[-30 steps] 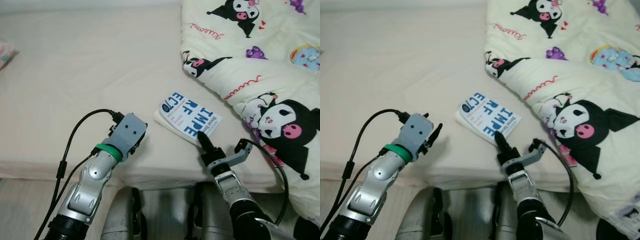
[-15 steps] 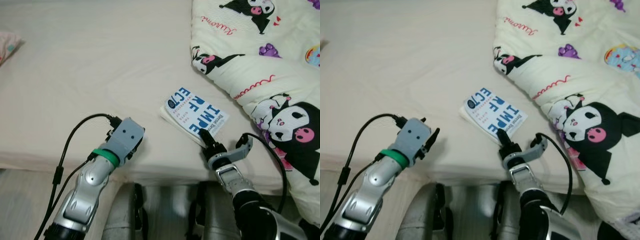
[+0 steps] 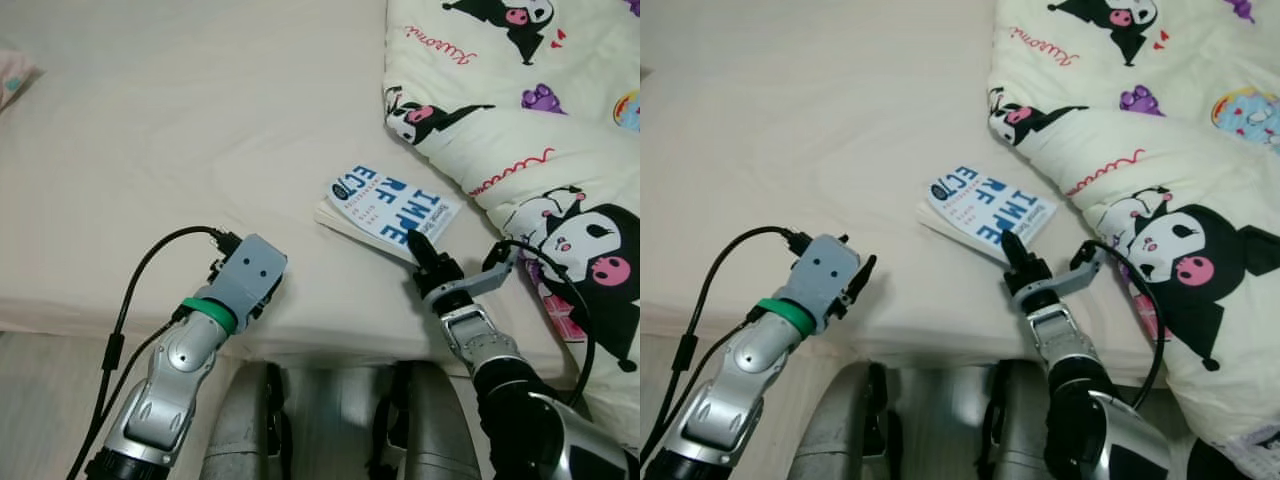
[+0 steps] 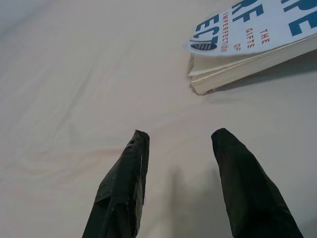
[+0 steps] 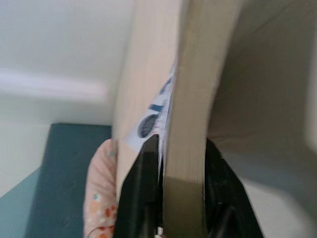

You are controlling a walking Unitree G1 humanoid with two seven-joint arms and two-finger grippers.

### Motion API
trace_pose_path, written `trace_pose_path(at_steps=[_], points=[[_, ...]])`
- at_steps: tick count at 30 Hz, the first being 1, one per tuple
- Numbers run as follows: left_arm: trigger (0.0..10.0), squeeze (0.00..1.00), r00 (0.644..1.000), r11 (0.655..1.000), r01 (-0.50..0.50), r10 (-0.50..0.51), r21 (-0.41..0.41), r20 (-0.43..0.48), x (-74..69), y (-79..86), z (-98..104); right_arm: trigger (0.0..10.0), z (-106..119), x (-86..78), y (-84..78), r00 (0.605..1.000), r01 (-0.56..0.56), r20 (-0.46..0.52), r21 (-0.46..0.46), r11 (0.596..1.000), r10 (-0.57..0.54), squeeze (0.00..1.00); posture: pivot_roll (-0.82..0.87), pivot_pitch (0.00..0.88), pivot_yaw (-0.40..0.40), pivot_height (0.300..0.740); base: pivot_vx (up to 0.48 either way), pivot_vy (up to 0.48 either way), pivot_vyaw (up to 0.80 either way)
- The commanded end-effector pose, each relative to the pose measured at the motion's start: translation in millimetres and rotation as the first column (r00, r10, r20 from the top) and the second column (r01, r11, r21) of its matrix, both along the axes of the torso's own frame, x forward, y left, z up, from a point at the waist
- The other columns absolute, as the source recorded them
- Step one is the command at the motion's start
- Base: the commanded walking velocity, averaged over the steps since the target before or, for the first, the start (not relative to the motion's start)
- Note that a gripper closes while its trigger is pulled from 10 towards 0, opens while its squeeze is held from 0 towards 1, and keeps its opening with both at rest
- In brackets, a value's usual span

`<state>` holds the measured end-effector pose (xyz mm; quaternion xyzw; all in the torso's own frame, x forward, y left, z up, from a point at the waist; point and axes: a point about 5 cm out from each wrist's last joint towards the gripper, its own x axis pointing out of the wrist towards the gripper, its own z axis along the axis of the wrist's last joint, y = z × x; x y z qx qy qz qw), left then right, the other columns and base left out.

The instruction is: Clean up the room

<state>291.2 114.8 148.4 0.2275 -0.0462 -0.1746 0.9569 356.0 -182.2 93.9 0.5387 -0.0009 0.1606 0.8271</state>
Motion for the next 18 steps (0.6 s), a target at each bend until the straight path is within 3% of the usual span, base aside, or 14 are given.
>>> trace_pose_path(at_steps=[1,10,12,13,15,16,17,18], points=[[10.0,0.0,0.999,1.0,-0.013,0.014,0.006,-0.03,-1.3,2.3,-7,0.0,1,-0.4,3.9,1.0,-0.022,0.019,0.024,0.999,0.022,0.0,0.13,0.271,0.145,0.612,0.0,0.0,0.0],[10.0,0.0,1.0,1.0,-0.022,0.022,-0.02,-0.013,6.2,-3.9,-5,0.0,5,-0.6,6.9,0.994,-0.076,0.078,0.025,0.997,0.074,0.0,0.1,0.224,0.108,0.612,0.0,0.0,0.0],[10.0,0.0,0.999,0.999,-0.038,0.038,-0.037,0.003,11.2,-4.8,-2,0.0,17,1.5,9.7,0.979,-0.124,0.166,0.009,0.992,0.121,0.0,0.07,0.197,0.084,0.612,0.0,0.0,0.0],[10.0,0.0,0.999,0.999,-0.038,0.038,-0.037,0.003,11.2,-4.8,-2,0.0,17,1.5,9.7,0.979,-0.124,0.166,0.009,0.992,0.121,0.0,0.07,0.197,0.084,0.612,0.0,0.0,0.0],[10.0,0.0,0.997,0.996,-0.063,0.065,-0.071,0.038,18.0,-4.8,7,0.0,36,1.6,15.6,0.935,-0.179,0.293,-0.098,0.979,0.201,0.0,0.04,0.174,0.062,0.612,0.0,0.0,0.0],[10.0,0.0,0.997,0.996,-0.063,0.065,-0.071,0.038,18.0,-4.8,7,0.0,36,1.6,15.6,0.935,-0.179,0.293,-0.098,0.979,0.201,0.0,0.04,0.174,0.062,0.612,0.0,0.0,0.0],[10.0,0.0,0.994,0.992,-0.083,0.09,-0.097,0.069,22.3,-2.7,16,0.0,46,-0.1,17.9,0.913,-0.179,0.342,-0.153,0.972,0.222,0.0,0.03,0.161,0.05,0.612,0.0,0.0,0.0],[10.0,0.0,0.986,0.986,-0.113,0.127,-0.123,0.111,27.0,2.2,28,4.3,57,-3.8,19.8,0.893,-0.148,0.387,-0.231,0.962,0.23,0.0,0.02,0.149,0.038,0.612,0.0,0.0,0.0]])
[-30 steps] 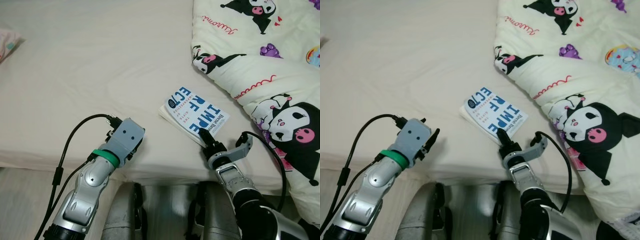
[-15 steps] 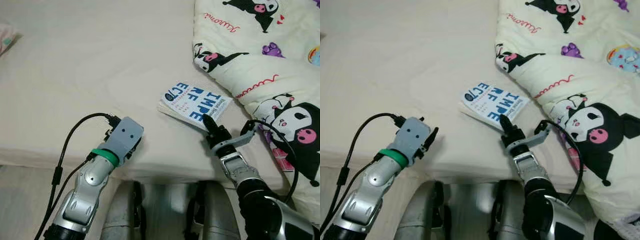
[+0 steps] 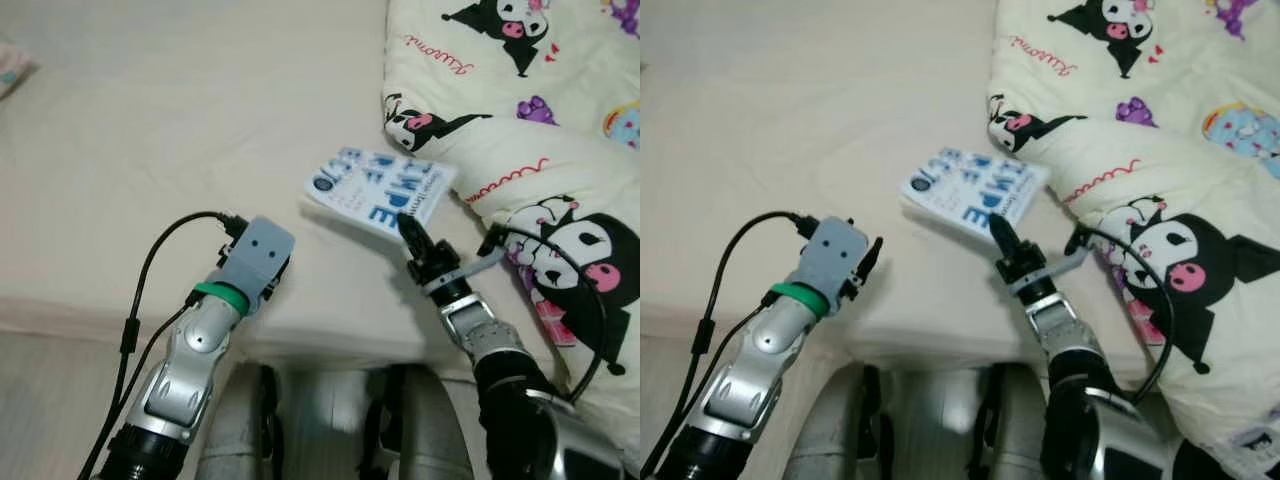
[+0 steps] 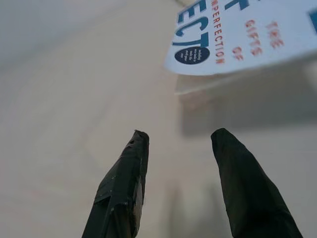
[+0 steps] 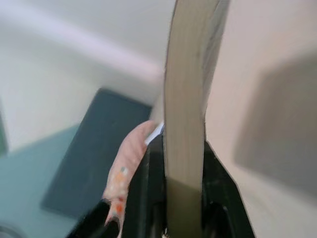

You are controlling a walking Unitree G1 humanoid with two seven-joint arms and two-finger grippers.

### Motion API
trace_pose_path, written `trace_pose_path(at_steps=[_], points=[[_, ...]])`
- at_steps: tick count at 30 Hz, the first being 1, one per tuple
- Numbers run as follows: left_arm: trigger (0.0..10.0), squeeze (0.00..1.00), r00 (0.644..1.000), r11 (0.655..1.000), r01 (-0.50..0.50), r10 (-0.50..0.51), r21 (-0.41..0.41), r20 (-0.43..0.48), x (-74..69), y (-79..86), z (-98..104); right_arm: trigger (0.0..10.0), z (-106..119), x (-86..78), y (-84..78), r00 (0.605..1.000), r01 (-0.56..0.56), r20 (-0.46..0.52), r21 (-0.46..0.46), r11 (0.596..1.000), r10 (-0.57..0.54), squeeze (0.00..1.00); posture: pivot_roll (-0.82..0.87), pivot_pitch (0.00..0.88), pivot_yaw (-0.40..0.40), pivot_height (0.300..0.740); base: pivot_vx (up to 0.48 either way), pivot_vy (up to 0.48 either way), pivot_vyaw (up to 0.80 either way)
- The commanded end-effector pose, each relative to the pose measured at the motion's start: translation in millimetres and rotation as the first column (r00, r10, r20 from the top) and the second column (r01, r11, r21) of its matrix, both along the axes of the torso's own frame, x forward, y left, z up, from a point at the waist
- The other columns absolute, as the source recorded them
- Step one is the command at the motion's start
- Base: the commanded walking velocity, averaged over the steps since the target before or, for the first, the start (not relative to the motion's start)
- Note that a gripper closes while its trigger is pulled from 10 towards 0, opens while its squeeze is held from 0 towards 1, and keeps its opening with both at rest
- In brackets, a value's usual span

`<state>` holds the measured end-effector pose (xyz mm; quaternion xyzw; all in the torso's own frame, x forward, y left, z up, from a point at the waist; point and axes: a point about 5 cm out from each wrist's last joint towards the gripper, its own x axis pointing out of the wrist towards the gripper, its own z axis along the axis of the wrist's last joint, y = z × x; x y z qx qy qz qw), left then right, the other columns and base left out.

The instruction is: Clean up the room

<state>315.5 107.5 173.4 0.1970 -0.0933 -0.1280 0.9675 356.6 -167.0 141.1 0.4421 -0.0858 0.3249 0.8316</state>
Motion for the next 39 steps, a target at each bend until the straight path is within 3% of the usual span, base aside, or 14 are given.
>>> trace_pose_path(at_steps=[1,2,6,10,12,14,15,16,17,18,19,25,30,39], points=[[10.0,0.0,0.999,0.998,-0.051,0.051,-0.035,0.017,2.7,9.5,3,4.3,10,-4.4,4.6,0.997,-0.011,0.077,-0.056,0.998,0.015,0.0,0.02,0.149,0.038,0.612,0.0,0.0,0.0],[10.0,0.0,0.993,0.994,-0.096,0.099,-0.055,0.061,7.1,17.3,14,10.0,21,-8.2,5.1,0.991,0.052,0.132,-0.131,0.99,-0.035,0.0,0.0,0.134,0.026,0.612,0.0,0.0,0.0],[10.0,0.0,0.982,0.985,-0.154,0.162,-0.079,0.1,11.0,29.5,24,10.0,35,-13.5,4.3,0.977,0.126,0.194,-0.172,0.977,-0.092,0.0,-0.01,0.129,0.021,0.612,0.0,0.0,0.0],[10.0,0.0,0.948,0.955,-0.272,0.287,-0.118,0.139,14.3,56.7,34,10.0,63,-24.2,3.4,0.925,0.285,0.322,-0.24,0.928,-0.201,0.0,-0.04,0.101,-0.006,0.612,0.0,0.0,0.0],[10.0,0.0,0.921,0.926,-0.344,0.365,-0.158,0.136,14.4,73.3,34,10.0,79,-27.0,5.7,0.866,0.427,0.405,-0.296,0.854,-0.293,0.0,-0.05,0.087,-0.022,0.612,0.0,0.0,0.0],[10.0,0.0,0.921,0.926,-0.344,0.365,-0.158,0.136,14.4,73.3,34,10.0,79,-27.0,5.7,0.866,0.427,0.405,-0.296,0.854,-0.293,0.0,-0.05,0.087,-0.022,0.612,0.0,0.0,0.0],[10.0,0.0,0.912,0.914,-0.364,0.389,-0.18,0.128,14.5,76.9,33,10.0,83,-27.6,8.6,0.835,0.493,0.443,-0.342,0.8,-0.325,0.0,-0.05,0.08,-0.029,0.612,0.0,0.0,0.0],[10.0,0.0,0.912,0.914,-0.364,0.389,-0.18,0.128,14.5,76.9,33,10.0,83,-27.6,8.6,0.835,0.493,0.443,-0.342,0.8,-0.325,0.0,-0.05,0.08,-0.029,0.612,0.0,0.0,0.0],[10.0,0.0,0.909,0.907,-0.372,0.399,-0.199,0.122,14.7,77.0,33,10.0,85,-27.3,12.6,0.8,0.557,0.493,-0.399,0.728,-0.343,0.0,-0.05,0.071,-0.036,0.612,0.0,0.0,0.0],[10.0,0.0,0.909,0.907,-0.372,0.399,-0.199,0.122,14.7,77.0,33,10.0,85,-27.3,12.6,0.8,0.557,0.493,-0.399,0.728,-0.343,0.0,-0.05,0.071,-0.036,0.612,0.0,0.0,0.0],[10.0,0.0,0.909,0.903,-0.366,0.398,-0.224,0.121,15.7,71.8,33,10.0,84,-28.1,16.3,0.746,0.643,0.549,-0.444,0.624,-0.377,0.0,-0.05,0.058,-0.045,0.617,0.0,0.0,0.0],[10.0,0.0,0.92,0.909,-0.337,0.373,-0.244,0.118,17.2,60.7,34,10.0,77,-30.7,11.2,0.69,0.722,0.568,-0.487,0.492,-0.449,0.0,-0.05,0.055,-0.044,0.642,0.0,0.0,0.0],[10.0,0.0,0.935,0.917,-0.307,0.34,-0.256,0.098,16.7,50.6,29,10.0,69,-36.7,8.3,0.663,0.748,0.584,-0.517,0.416,-0.468,0.0,-0.05,0.054,-0.04,0.667,0.0,0.0,0.0],[10.0,0.0,0.947,0.93,-0.279,0.308,-0.241,0.094,16.8,42.0,26,10.0,55,-39.5,8.5,0.631,0.772,0.576,-0.529,0.352,-0.52,0.0,-0.05,0.056,-0.031,0.702,0.0,0.0,0.0]])
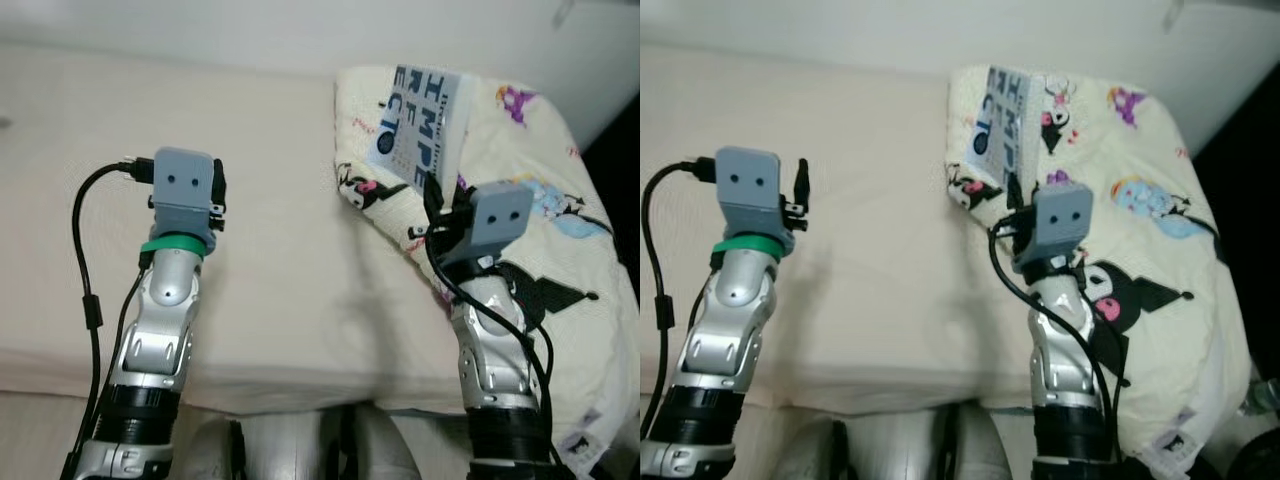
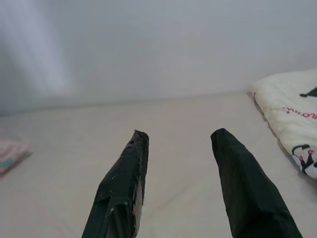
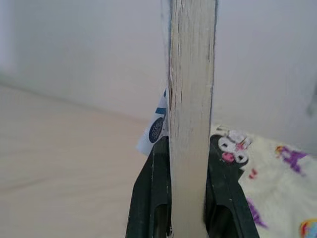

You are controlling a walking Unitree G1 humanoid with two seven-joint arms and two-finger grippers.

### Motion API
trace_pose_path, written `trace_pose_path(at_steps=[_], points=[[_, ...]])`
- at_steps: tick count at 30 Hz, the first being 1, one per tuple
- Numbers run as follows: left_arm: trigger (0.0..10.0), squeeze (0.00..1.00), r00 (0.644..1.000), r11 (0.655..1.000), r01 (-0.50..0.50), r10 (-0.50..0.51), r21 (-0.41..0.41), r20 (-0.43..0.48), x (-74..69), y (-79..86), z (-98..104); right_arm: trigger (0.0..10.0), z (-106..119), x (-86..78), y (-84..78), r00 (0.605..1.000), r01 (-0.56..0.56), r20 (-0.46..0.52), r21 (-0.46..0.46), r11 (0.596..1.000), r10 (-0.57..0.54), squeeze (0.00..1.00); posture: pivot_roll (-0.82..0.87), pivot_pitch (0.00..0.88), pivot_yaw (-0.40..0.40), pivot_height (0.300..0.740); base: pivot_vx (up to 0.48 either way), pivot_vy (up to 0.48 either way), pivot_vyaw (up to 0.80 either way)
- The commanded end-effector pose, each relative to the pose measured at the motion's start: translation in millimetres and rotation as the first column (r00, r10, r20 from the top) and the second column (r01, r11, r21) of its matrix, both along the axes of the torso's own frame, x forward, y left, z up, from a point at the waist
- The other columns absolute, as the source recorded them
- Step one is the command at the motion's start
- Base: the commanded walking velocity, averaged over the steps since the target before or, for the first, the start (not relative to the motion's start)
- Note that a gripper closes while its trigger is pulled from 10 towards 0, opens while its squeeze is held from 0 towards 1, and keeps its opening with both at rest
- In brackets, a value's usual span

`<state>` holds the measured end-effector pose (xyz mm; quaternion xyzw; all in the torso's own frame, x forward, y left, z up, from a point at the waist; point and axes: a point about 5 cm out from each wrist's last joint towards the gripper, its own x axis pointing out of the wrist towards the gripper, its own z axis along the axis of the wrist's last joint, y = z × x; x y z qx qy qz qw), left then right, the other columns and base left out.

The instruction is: Clean up the room

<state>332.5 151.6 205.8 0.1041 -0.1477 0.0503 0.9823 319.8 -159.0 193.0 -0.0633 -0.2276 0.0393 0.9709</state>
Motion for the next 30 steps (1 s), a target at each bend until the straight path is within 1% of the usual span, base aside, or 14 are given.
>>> trace_pose_path(at_steps=[1,4,6,8,12,14,15,18,20,24,30], points=[[10.0,0.0,1.0,1.0,0.016,-0.016,0.008,-0.022,-0.1,-2.8,-7,10.0,2,-3.0,0.6,0.999,0.014,0.034,-0.001,1.0,-0.014,0.0,-0.05,0.057,-0.029,0.707,0.0,0.0,0.0],[10.0,0.0,0.999,1.0,0.022,-0.022,0.016,-0.028,-0.2,-4.1,-9,10.0,1,-3.5,0.0,0.999,0.02,0.033,-0.005,1.0,-0.02,0.0,-0.05,0.057,-0.028,0.717,0.0,0.0,0.0],[10.0,0.0,0.999,0.999,0.036,-0.035,0.036,-0.033,-0.5,-6.4,-11,10.0,0,-3.3,-0.8,0.999,0.027,0.029,-0.007,1.0,-0.027,0.0,-0.05,0.057,-0.026,0.727,0.0,0.0,0.0],[10.0,0.0,0.996,0.998,0.064,-0.062,0.029,-0.059,-0.6,-9.6,-15,10.0,-1,-3.1,-1.5,0.999,0.038,0.025,-0.01,0.999,-0.038,0.0,-0.06,0.057,-0.025,0.737,0.0,0.0,0.0],[10.0,0.0,0.994,0.996,0.083,-0.081,0.036,-0.07,-0.8,-12.4,-17,10.0,-1,-3.2,-1.7,0.999,0.045,0.023,-0.01,0.999,-0.045,0.0,-0.06,0.057,-0.025,0.74,0.0,0.0,0.0],[10.0,0.0,0.984,0.987,0.159,-0.156,0.035,-0.088,-0.3,-23.6,-19,10.0,-4,-2.2,-2.6,0.996,0.084,0.011,-0.003,0.996,-0.084,0.0,-0.06,0.056,-0.021,0.74,0.0,0.0,0.0],[10.0,0.0,0.982,0.985,0.171,-0.168,0.032,-0.089,-0.1,-25.5,-19,10.0,-4,-2.0,-2.7,0.996,0.09,0.011,-0.001,0.996,-0.09,0.0,-0.06,0.056,-0.021,0.74,0.0,0.0,0.0],[10.0,0.0,0.98,0.983,0.18,-0.177,0.032,-0.089,0.2,-27.4,-19,10.0,-4,-1.9,-2.5,0.996,0.092,0.013,0.003,0.996,-0.092,0.0,-0.06,0.055,-0.019,0.74,0.0,0.0,0.0],[10.0,0.0,0.976,0.979,0.204,-0.201,0.028,-0.087,0.5,-32.1,-18,10.0,-4,-2.0,-2.6,0.995,0.094,0.015,0.011,0.995,-0.094,0.0,-0.06,0.055,-0.019,0.74,0.0,0.0,0.0],[10.0,0.0,0.972,0.975,0.221,-0.218,0.027,-0.084,1.3,-36.2,-17,10.0,-5,-1.8,-2.9,0.995,0.096,0.013,0.017,0.995,-0.096,0.0,-0.07,0.057,-0.015,0.74,0.0,0.0,0.0],[10.0,0.0,0.968,0.969,0.245,-0.242,0.034,-0.069,1.1,-41.6,-13,10.0,-7,-1.3,-2.5,0.995,0.096,0.008,0.022,0.995,-0.096,0.0,-0.06,0.058,-0.013,0.74,0.0,0.286,0.0]])
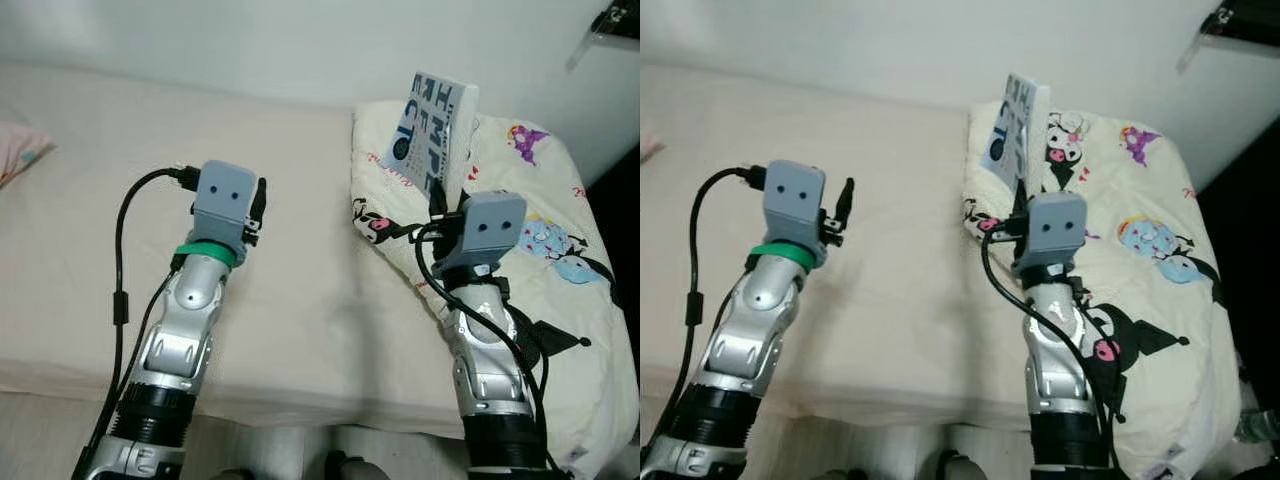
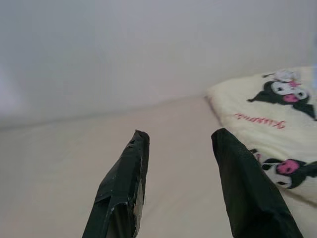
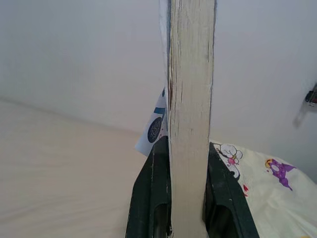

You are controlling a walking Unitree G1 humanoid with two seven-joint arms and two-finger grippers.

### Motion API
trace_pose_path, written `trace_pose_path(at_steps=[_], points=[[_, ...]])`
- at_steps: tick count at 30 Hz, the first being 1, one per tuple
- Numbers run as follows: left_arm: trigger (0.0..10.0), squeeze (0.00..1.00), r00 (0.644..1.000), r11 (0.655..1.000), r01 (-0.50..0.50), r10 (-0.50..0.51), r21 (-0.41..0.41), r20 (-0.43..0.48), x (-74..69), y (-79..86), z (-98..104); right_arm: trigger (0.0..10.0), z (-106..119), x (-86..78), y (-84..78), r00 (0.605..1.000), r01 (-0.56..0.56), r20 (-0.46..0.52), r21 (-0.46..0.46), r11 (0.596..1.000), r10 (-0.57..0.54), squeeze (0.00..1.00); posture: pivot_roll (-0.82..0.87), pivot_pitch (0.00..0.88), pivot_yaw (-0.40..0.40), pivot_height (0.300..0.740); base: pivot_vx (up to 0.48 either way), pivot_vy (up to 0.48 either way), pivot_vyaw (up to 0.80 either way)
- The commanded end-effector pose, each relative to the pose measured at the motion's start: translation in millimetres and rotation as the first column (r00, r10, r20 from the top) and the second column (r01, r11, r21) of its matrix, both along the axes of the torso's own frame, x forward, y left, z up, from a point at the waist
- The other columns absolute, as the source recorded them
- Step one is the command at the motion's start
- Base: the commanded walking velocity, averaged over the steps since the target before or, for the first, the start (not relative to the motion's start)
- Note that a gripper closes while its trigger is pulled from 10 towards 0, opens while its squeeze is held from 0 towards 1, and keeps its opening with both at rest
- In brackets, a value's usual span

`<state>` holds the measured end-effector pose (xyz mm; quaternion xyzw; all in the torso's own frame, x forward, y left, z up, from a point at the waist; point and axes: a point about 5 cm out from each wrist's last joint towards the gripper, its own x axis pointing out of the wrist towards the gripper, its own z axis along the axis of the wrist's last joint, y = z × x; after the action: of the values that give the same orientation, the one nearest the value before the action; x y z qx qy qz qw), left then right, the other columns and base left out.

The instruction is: Clean up the room

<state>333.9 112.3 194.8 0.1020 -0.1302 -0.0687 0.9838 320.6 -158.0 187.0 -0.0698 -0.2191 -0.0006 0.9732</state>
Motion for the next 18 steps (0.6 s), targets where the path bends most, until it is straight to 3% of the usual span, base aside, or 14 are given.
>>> trace_pose_path(at_steps=[1,18], points=[[10.0,0.0,1.0,1.0,0.015,-0.015,0.013,-0.004,-0.2,-2.3,-2,10.0,-1,-2.0,-3.6,1.0,0.015,0.021,0.016,1.0,-0.015,0.0,-0.06,0.058,-0.013,0.74,0.0,0.315,0.0],[10.0,0.0,0.998,0.998,0.06,-0.06,0.02,0.008,-4.2,-12.3,-3,10.0,-2,-0.2,-0.5,1.0,0.009,0.016,0.019,1.0,-0.009,0.0,-0.07,0.053,-0.008,0.74,0.0,0.351,0.0]])
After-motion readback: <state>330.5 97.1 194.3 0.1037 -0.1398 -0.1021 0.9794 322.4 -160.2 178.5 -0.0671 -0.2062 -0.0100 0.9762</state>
